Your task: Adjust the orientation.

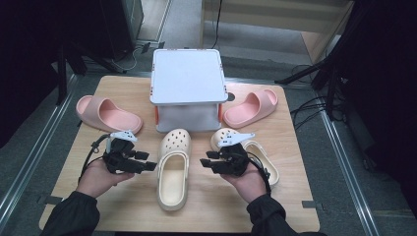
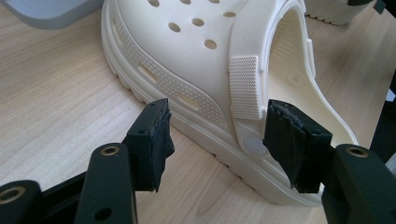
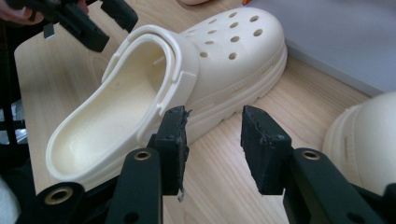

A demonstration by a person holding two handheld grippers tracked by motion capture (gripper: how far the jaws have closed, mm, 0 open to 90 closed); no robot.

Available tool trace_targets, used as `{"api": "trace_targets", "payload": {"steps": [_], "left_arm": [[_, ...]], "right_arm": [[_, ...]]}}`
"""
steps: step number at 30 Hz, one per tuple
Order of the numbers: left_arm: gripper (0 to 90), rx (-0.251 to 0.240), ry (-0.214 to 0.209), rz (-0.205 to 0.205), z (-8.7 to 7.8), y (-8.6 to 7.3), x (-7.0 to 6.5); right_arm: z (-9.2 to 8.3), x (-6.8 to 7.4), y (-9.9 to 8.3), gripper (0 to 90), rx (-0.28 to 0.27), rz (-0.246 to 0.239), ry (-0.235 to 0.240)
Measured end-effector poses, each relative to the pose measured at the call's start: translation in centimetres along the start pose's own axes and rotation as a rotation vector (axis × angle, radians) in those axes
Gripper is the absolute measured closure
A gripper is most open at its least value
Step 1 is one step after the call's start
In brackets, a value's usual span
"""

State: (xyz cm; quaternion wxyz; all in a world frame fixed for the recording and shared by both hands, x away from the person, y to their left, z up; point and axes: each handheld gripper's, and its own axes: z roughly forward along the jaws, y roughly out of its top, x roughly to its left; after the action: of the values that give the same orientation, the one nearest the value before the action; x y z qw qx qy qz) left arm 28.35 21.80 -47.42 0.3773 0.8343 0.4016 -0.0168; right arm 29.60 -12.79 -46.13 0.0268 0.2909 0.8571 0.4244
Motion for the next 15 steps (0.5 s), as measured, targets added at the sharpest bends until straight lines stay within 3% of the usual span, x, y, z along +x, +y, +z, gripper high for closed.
{"api": "trace_targets", "payload": {"steps": [9, 15], "left_arm": [[37.7, -0.003, -0.021, 0.005, 0.1, 0.4, 0.5], [37.8, -0.007, -0.022, 0.015, 0.3, 0.9, 0.5]], "right_arm": [[-2.4, -0.3, -1.6, 61.6, 0.003, 0.015, -0.049], [-4.3, -1.1, -2.4, 62.0, -0.017, 0.057, -0.077]]}}
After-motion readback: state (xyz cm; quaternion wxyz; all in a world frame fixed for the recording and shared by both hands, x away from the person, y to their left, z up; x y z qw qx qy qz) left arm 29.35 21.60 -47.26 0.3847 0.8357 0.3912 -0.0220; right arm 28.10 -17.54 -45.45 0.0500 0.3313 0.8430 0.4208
